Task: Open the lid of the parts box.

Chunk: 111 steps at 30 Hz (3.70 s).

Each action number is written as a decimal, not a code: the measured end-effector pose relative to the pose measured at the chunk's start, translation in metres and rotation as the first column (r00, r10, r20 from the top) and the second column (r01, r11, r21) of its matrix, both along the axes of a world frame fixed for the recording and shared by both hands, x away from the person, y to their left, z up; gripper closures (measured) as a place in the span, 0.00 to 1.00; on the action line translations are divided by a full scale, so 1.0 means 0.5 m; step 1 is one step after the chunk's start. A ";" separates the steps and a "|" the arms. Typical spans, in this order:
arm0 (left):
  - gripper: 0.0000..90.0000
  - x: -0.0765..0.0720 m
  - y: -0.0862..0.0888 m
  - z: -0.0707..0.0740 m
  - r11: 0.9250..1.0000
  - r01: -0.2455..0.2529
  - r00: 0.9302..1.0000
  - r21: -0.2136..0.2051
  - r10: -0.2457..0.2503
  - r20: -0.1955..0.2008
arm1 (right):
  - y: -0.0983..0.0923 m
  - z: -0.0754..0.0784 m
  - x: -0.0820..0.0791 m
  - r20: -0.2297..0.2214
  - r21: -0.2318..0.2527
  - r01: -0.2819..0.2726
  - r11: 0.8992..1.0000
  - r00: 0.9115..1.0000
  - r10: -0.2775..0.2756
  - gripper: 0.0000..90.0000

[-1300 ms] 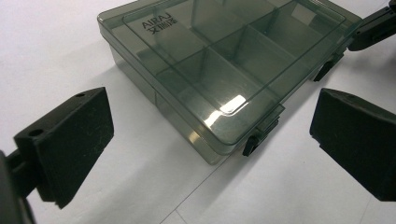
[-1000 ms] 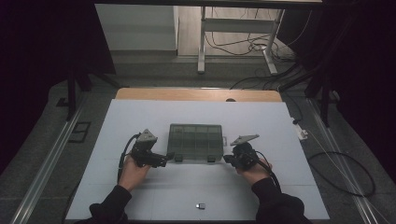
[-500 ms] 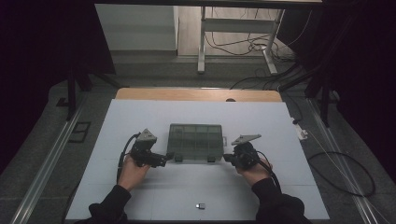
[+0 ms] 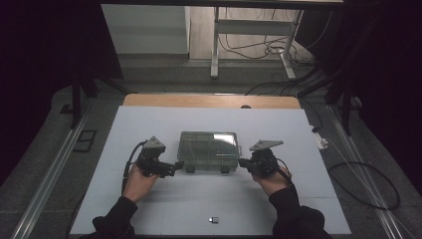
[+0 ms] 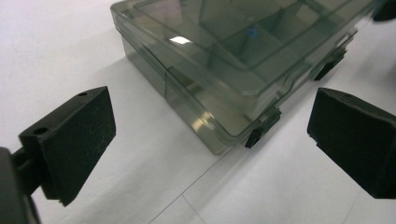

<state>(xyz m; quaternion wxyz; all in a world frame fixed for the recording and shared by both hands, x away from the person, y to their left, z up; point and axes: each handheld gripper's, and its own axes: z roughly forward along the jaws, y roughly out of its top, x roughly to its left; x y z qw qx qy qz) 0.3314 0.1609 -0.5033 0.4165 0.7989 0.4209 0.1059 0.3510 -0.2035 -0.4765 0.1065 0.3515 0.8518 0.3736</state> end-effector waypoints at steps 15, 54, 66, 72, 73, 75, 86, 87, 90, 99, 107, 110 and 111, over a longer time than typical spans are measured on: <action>0.00 -0.001 -0.006 0.005 0.999 0.032 0.999 -0.004 -0.032 -0.007 | 0.001 0.022 0.018 0.002 0.060 0.015 0.998 1.000 -0.015 0.99; 0.32 0.018 -0.043 0.011 0.995 0.098 0.995 0.004 -0.098 -0.003 | 0.036 0.069 0.074 0.038 0.103 0.031 0.994 0.999 -0.035 0.99; 0.81 0.024 -0.101 0.010 0.981 0.192 0.981 0.042 -0.191 -0.021 | 0.039 0.078 0.086 0.048 0.111 0.036 0.993 0.998 -0.041 0.99; 0.99 0.030 -0.119 0.004 0.979 0.193 0.981 0.069 -0.193 -0.014 | 0.040 0.081 0.090 0.052 0.110 0.036 0.993 0.998 -0.042 0.99; 0.99 0.030 -0.119 0.004 0.979 0.193 0.981 0.069 -0.193 -0.014 | 0.040 0.082 0.091 0.053 0.111 0.035 0.993 0.998 -0.041 0.99; 0.99 0.030 -0.124 -0.001 0.978 0.191 0.982 0.088 -0.190 -0.016 | 0.040 0.083 0.093 0.054 0.112 0.037 0.993 0.998 -0.043 0.99; 0.99 0.028 -0.124 -0.011 0.979 0.182 0.983 0.091 -0.184 0.006 | 0.041 0.081 0.111 0.057 0.114 0.039 0.993 0.997 -0.046 0.99; 0.99 0.027 -0.124 -0.011 0.979 0.183 0.983 0.091 -0.184 0.009 | 0.042 0.081 0.113 0.059 0.115 0.041 0.992 0.997 -0.048 0.99; 0.99 0.027 -0.124 -0.012 0.978 0.186 0.982 0.097 -0.188 0.014 | 0.044 0.082 0.119 0.060 0.116 0.040 0.992 0.997 -0.047 0.99; 0.99 0.026 -0.123 -0.014 0.978 0.187 0.982 0.090 -0.189 0.020 | 0.047 0.083 0.139 0.069 0.121 0.044 0.992 0.996 -0.053 0.99; 0.99 0.026 -0.123 -0.016 0.979 0.187 0.982 0.085 -0.189 0.022 | 0.048 0.083 0.154 0.075 0.122 0.048 0.991 0.995 -0.058 0.99; 0.99 0.026 -0.123 -0.016 0.979 0.186 0.982 0.084 -0.189 0.022 | 0.049 0.084 0.160 0.076 0.122 0.050 0.991 0.995 -0.059 1.00; 0.99 0.026 -0.123 -0.016 0.979 0.186 0.982 0.084 -0.189 0.022 | 0.049 0.084 0.160 0.076 0.122 0.050 0.991 0.995 -0.059 1.00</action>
